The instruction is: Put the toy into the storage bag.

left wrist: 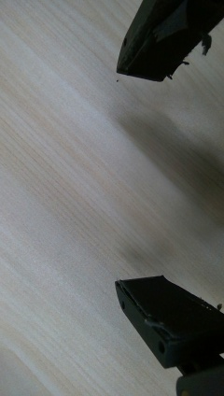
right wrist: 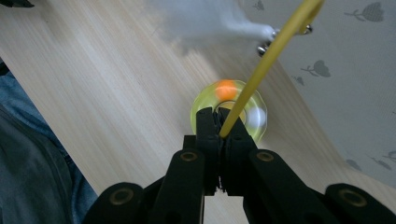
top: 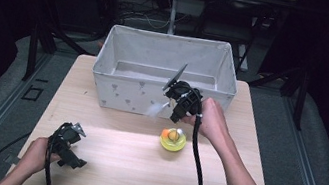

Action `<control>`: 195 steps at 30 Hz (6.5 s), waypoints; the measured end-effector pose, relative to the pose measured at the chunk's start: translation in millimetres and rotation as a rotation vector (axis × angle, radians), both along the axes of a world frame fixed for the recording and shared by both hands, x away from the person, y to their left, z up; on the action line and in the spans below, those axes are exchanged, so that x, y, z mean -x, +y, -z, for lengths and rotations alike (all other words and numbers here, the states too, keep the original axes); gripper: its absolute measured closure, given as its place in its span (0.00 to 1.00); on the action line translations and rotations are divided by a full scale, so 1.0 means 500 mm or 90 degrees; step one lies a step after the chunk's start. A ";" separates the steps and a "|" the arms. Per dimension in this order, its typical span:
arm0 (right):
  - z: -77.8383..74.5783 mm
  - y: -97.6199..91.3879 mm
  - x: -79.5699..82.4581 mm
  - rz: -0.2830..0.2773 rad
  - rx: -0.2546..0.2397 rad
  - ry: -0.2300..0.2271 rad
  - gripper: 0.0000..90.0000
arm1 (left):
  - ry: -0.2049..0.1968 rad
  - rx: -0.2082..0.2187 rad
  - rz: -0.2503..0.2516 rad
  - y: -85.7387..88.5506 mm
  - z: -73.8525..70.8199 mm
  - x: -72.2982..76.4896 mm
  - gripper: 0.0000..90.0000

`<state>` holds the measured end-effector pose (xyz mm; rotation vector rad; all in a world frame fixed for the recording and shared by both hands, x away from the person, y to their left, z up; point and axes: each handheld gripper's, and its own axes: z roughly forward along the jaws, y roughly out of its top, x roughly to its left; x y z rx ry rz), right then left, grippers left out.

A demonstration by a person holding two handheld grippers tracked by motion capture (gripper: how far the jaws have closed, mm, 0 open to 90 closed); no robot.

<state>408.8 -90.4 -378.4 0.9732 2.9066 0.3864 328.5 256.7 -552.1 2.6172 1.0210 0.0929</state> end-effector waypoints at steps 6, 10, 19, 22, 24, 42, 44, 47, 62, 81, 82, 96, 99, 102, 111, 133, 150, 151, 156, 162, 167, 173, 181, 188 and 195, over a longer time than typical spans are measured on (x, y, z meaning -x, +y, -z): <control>-0.011 -0.008 0.003 -0.004 -0.003 0.000 0.98 | 0.002 -0.001 0.002 0.000 0.000 0.000 0.00; -0.022 -0.012 0.004 -0.011 -0.001 0.003 0.98 | 0.002 0.001 0.002 -0.001 0.000 0.001 0.00; -0.049 -0.018 0.009 -0.015 0.001 -0.003 0.98 | -0.001 0.001 0.003 0.000 -0.001 0.001 0.00; -0.055 -0.023 0.009 -0.015 0.003 -0.003 0.98 | -0.001 0.001 0.003 0.000 -0.001 0.001 0.00; -0.059 -0.027 0.009 -0.014 0.005 -0.003 0.98 | 0.001 0.001 0.002 -0.001 -0.001 0.002 0.00; -0.094 -0.072 0.010 0.002 0.010 -0.001 0.98 | 0.005 0.002 0.004 -0.003 0.002 0.000 0.00; -0.100 -0.078 0.009 0.000 0.014 0.001 0.98 | 0.005 0.002 0.006 -0.003 0.002 0.001 0.00; -0.107 -0.086 0.008 0.012 0.011 0.001 0.98 | 0.006 0.003 0.003 -0.003 0.002 0.001 0.00; -0.148 -0.106 0.002 0.014 0.022 -0.003 0.98 | 0.008 -0.001 0.008 -0.005 0.003 0.000 0.00; -0.191 -0.133 0.003 0.023 0.030 -0.015 0.98 | 0.011 -0.001 0.008 -0.007 0.004 0.000 0.00; -0.195 -0.134 0.003 0.026 0.030 -0.019 0.98 | 0.011 -0.003 0.010 -0.007 0.004 0.000 0.00; -0.241 -0.146 -0.008 0.039 0.026 -0.037 0.98 | 0.013 -0.003 0.011 -0.007 0.004 0.001 0.00; -0.253 -0.148 -0.010 0.042 0.024 -0.043 0.98 | 0.013 -0.003 0.011 -0.007 0.004 0.001 0.00; -0.264 -0.149 -0.010 0.043 0.025 -0.044 0.98 | 0.014 -0.002 0.010 -0.007 0.004 0.001 0.00; -0.291 -0.153 -0.013 0.051 0.027 -0.043 0.98 | 0.015 -0.005 0.019 -0.009 0.005 0.001 0.00; -0.347 -0.165 -0.036 0.081 0.022 -0.049 0.98 | 0.016 -0.005 0.019 -0.009 0.005 0.002 0.00; -0.405 -0.166 -0.059 0.115 0.021 -0.072 0.98 | 0.021 -0.004 0.023 -0.012 0.007 0.000 0.00; -0.407 -0.165 -0.062 0.116 0.022 -0.075 0.98 | 0.021 -0.003 0.024 -0.012 0.007 0.001 0.00; -0.418 -0.157 -0.078 0.121 0.026 -0.076 0.98 | 0.023 -0.001 0.024 -0.011 0.008 0.001 0.00; -0.437 -0.153 -0.096 0.138 0.015 -0.085 0.98 | 0.020 -0.001 0.022 -0.010 0.007 0.001 0.00; -0.447 -0.155 -0.112 0.153 0.009 -0.102 0.98 | 0.022 -0.002 0.023 -0.010 0.007 0.001 0.00; -0.444 -0.161 -0.128 0.168 0.004 -0.111 0.98 | 0.024 -0.001 0.022 -0.012 0.008 0.003 0.00; -0.442 -0.174 -0.154 0.190 -0.008 -0.124 0.98 | 0.024 -0.004 0.026 -0.014 0.008 0.003 0.00; -0.438 -0.175 -0.173 0.207 -0.020 -0.142 0.98 | 0.020 -0.001 0.027 -0.013 0.007 0.004 0.00; -0.422 -0.184 -0.196 0.226 -0.035 -0.147 0.98 | 0.021 0.000 0.026 -0.013 0.008 0.004 0.00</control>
